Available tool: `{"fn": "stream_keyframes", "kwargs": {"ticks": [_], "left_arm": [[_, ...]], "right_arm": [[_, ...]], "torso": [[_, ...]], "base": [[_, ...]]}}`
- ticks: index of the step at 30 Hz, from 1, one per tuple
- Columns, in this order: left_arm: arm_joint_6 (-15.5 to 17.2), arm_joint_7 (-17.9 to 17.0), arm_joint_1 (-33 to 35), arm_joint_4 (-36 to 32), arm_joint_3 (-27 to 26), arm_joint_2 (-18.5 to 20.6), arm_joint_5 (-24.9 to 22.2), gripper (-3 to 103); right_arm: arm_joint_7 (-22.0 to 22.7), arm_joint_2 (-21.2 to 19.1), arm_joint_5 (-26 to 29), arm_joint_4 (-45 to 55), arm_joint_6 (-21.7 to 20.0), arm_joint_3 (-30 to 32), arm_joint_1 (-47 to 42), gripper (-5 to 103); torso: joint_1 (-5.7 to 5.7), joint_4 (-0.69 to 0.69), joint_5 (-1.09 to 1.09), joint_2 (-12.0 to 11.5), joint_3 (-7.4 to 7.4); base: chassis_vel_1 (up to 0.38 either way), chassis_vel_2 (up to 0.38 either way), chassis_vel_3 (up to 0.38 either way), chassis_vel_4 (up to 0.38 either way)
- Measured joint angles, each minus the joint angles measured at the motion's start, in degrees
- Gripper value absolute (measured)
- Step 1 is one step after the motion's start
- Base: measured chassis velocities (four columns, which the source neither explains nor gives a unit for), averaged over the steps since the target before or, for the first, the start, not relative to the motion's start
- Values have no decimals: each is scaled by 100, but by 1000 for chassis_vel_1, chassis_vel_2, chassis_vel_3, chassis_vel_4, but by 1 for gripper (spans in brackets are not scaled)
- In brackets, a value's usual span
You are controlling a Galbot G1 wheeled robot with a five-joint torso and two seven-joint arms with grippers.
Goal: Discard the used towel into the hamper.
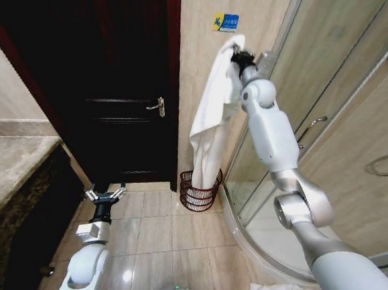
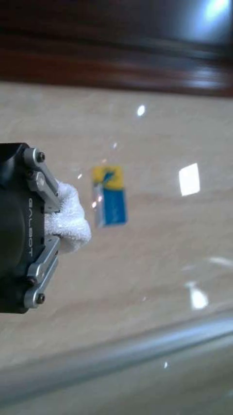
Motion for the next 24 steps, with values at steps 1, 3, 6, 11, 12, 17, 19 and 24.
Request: {"fn": "stream_keyframes", "kwargs": {"ticks": [1,3,6,11,12,17,19,24], "left_arm": [[0,0,0,0,0,0,0,100],[-16,15,39,-1,-21,-13,-52,100],[-101,73,46,47,-30,-53,-97,100],[-237,105,27,115,-42,-179,-62,100],[-237,113,28,116,-43,-194,-70,100],[-239,147,-88,208,-5,-164,-88,100],[-228,147,-120,215,15,-142,-88,100],[-138,138,-206,216,110,-99,-86,100]], "right_arm": [[0,0,0,0,0,0,0,3],[46,-208,77,211,1,19,-254,3],[115,-543,218,608,-2,17,-659,3],[407,-779,410,1196,-1,-145,-1184,3],[457,-809,473,1307,-13,-178,-1248,3],[610,-904,714,1666,-50,-216,-1552,3],[611,-919,714,1679,-46,-186,-1570,3],[622,-1042,725,1851,-41,-83,-1712,3]], "torso": [[0,0,0,0,0],[0,0,1,0,0],[0,-5,2,0,0],[0,-3,2,0,0],[0,-2,2,0,0],[-1,0,1,0,0],[-1,0,1,0,0],[-1,-2,1,0,0]], "base": [[0,0,0,0],[0,0,0,0],[0,0,0,0],[0,0,0,0],[0,0,0,0],[0,0,0,0],[0,0,0,0],[0,0,0,0]]}}
